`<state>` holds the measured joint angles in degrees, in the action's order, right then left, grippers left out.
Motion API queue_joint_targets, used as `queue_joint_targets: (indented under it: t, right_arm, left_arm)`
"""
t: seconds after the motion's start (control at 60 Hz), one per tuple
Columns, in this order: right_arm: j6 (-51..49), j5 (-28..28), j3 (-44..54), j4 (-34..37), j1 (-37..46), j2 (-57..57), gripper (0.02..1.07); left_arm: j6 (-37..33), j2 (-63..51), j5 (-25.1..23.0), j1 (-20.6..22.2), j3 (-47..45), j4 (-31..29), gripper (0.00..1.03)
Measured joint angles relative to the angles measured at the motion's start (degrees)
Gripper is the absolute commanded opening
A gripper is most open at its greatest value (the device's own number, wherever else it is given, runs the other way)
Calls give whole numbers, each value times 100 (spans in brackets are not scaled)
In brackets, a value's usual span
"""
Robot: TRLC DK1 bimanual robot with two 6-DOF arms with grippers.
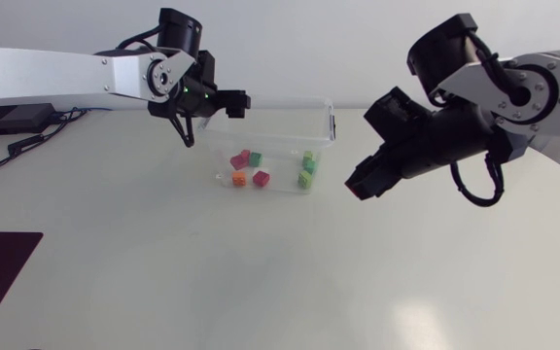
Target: Place the duplo bricks in the container
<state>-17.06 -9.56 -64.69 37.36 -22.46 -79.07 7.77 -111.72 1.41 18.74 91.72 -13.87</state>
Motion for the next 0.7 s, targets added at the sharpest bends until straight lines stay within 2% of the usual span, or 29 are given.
queue_joint_targets:
  t: [0.2,0.333,0.433,0.7]
  right_arm:
    - [173,-188,-437,-382,2,-122,22]
    - [367,-227,-702,-776,4,-402,22]
    - [501,-223,-903,-1047,17,-660,22]
    - [710,-168,-1427,-1731,133,-1266,23]
  left_arm:
    - [-81,289,2,0,177,-964,99]
    - [-146,763,0,0,173,-1335,99]
    - [-186,1241,0,0,-28,-1388,99]
    - [-361,2649,0,0,-1375,-1456,99]
